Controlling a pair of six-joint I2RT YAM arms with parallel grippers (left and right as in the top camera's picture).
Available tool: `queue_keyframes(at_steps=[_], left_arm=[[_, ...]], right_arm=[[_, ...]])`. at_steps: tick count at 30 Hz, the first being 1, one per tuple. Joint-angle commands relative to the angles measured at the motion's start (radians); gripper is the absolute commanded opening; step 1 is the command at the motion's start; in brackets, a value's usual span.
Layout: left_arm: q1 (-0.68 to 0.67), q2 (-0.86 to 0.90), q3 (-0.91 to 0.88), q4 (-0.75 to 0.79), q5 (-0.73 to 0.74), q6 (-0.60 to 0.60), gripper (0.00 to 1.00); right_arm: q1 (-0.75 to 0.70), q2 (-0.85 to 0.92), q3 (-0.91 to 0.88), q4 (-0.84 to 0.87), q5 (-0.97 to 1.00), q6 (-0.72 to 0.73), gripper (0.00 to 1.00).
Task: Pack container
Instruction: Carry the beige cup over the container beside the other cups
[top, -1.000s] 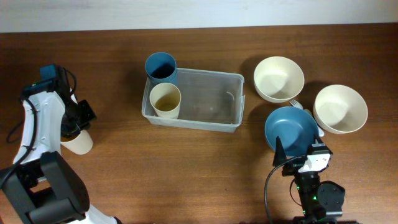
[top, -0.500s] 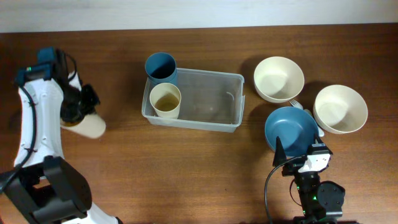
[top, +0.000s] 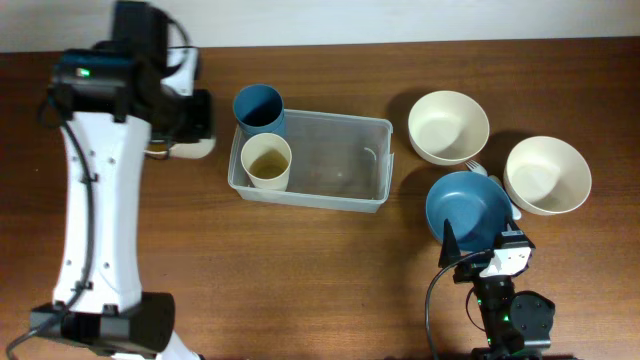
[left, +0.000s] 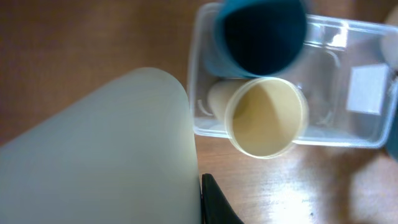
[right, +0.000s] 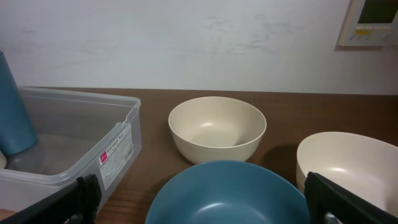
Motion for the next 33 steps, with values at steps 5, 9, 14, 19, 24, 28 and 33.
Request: queue_keyframes(at_steps=[5,9,14,19,24,28,33], left_arm=[[-0.216,-0.047,0.029,-0.011,-0.132,0.046,0.02],[-0.29,-0.047,0.027,0.004,-0.168,0.053,0.02],[-0.34,-0.043,0.015,0.029,-0.173,0.053,0.02],[-0.345,-0.018,0.008,0.036,-0.179,0.052,0.02],[-0.354,0.027,0.005,0.027,-0.175,0.052,0.02],[-0.381,0.047,0.005,0.024,-0.175,0.052,0.02],[-0.422,0.05,0.005,0.022,-0.182,0.052,0.02]], right_arm=[[0.005,-0.009,-0.005,-0.005,0.005,0.004,0.99],[0.005,-0.009,-0.005,-0.005,0.005,0.004,0.99],[0.005,-0.009,-0.005,-0.005,0.005,0.004,0.99],[0.005,-0.009,-0.005,-0.005,0.005,0.004,0.99],[0.005,-0.009,-0.005,-0.005,0.005,0.004,0.99],[0.005,-0.009,-0.005,-0.005,0.005,0.004,0.99],[0.005,-0.009,-0.005,-0.005,0.005,0.004,0.99]])
